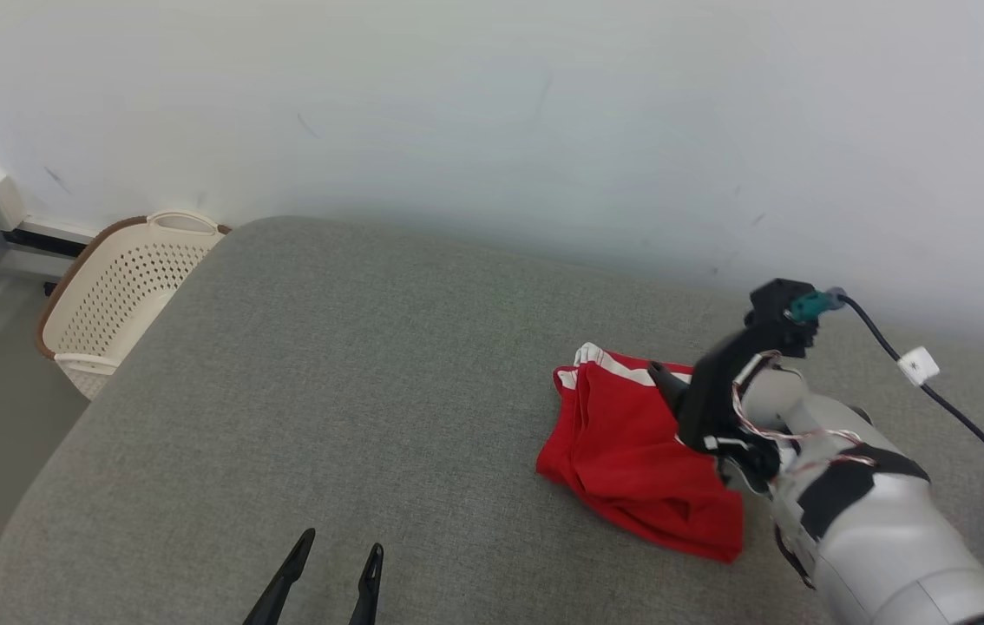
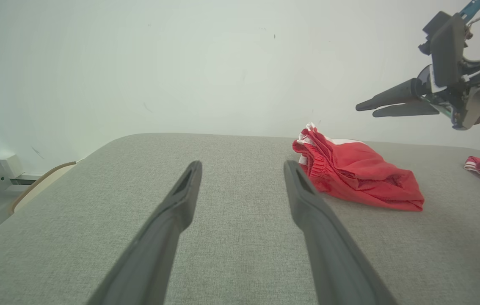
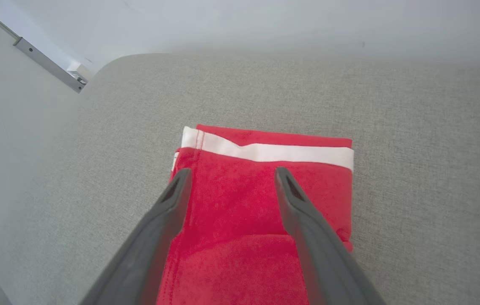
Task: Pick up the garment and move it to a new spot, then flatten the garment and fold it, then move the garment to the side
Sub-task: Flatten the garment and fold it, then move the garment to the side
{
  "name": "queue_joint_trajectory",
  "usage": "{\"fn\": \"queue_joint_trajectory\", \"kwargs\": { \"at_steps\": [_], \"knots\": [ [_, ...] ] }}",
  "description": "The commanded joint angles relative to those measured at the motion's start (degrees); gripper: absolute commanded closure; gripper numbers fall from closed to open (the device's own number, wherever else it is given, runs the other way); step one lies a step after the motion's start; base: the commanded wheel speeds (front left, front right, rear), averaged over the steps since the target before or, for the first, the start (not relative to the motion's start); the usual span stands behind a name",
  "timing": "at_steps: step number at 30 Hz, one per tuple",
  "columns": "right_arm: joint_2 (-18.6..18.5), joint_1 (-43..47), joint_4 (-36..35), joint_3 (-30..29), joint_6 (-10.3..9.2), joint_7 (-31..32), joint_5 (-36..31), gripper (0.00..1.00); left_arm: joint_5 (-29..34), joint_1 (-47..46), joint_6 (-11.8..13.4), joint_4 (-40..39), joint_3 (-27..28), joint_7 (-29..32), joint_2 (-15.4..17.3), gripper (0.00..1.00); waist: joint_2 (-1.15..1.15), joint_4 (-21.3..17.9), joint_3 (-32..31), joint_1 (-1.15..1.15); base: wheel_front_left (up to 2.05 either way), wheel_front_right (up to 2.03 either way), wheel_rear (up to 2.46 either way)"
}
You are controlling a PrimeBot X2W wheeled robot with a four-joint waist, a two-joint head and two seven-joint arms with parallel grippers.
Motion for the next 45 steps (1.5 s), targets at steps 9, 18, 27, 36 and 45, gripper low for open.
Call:
{"fn": "queue_joint_trajectory", "kwargs": {
  "at_steps": [9,18,27,36,45],
  "knots": [
    [-4.8,5.6,0.2,-7.2,-0.14,0.4,-8.1,0.0,0.2,0.8,0.1,0.1,-0.3,-0.2,0.0,0.0,0.0,0.0,0.2,0.0,0.0,0.0,0.0],
    [-2.7,8.2,0.2,-18.4,-0.15,4.0,-17.4,0.0,-0.1,1.0,0.2,0.1,-0.5,-0.2,0.3,0.0,0.0,-0.6,0.2,0.0,0.0,0.0,0.0],
    [-2.0,8.9,0.2,-30.3,-0.15,7.8,-28.4,0.0,-0.1,-0.2,-0.3,0.7,-1.9,-0.1,0.1,0.0,0.0,1.4,1.2,0.0,0.0,0.0,0.0],
    [-1.6,8.0,0.2,-44.2,-0.15,10.0,-42.0,0.0,-0.4,-1.2,-0.4,1.0,-2.6,-0.1,0.2,0.0,0.0,4.0,3.3,0.0,0.0,0.0,0.0],
    [0.3,8.4,-2.9,-55.0,-0.15,12.7,-53.3,0.0,-0.4,-1.8,-0.3,1.1,-2.9,-0.1,-0.2,0.0,0.0,5.0,5.2,0.0,0.0,0.0,0.0]
  ]
}}
